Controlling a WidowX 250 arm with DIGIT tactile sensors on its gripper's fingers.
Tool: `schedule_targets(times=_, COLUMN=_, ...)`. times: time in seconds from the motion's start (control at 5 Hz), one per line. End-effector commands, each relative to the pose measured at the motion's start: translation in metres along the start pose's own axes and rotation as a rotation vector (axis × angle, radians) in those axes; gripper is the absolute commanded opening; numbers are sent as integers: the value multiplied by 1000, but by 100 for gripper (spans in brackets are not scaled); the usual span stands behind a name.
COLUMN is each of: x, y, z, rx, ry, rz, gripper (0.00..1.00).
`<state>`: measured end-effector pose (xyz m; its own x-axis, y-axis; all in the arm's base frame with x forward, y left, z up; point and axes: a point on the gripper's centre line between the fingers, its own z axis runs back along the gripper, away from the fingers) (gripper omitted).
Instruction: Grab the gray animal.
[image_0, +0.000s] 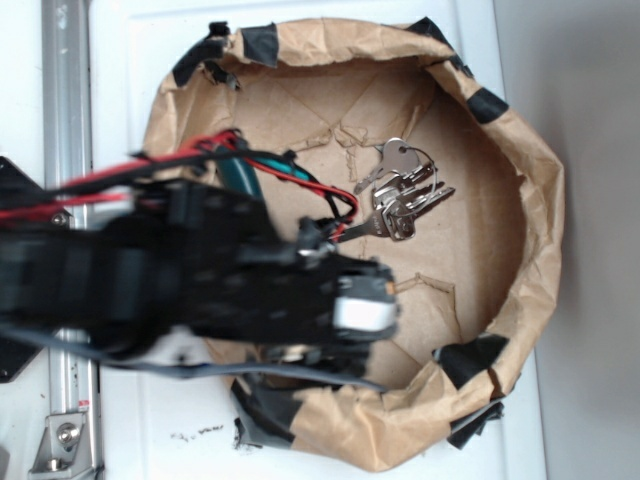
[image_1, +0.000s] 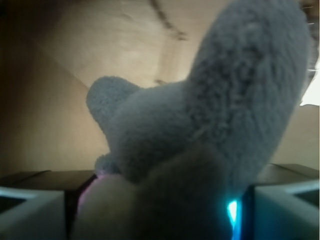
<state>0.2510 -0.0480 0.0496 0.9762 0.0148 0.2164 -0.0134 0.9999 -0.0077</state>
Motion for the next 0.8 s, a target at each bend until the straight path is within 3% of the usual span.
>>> schedule_targets(times=0.0, x=33, y=65, z=108, rx=157, ry=-202, rz=-239, gripper=0)
schedule_targets(times=0.2, x=52, y=54, z=125, rx=142, ry=-135, rz=-301, gripper=0)
schedule_targets(times=0.4, x=53, y=47, z=124, rx=100, ry=-61, rz=-294, gripper=0)
schedule_targets(times=0.6, x=43, y=40, z=117, rx=23, ry=-5, rz=-264, gripper=0)
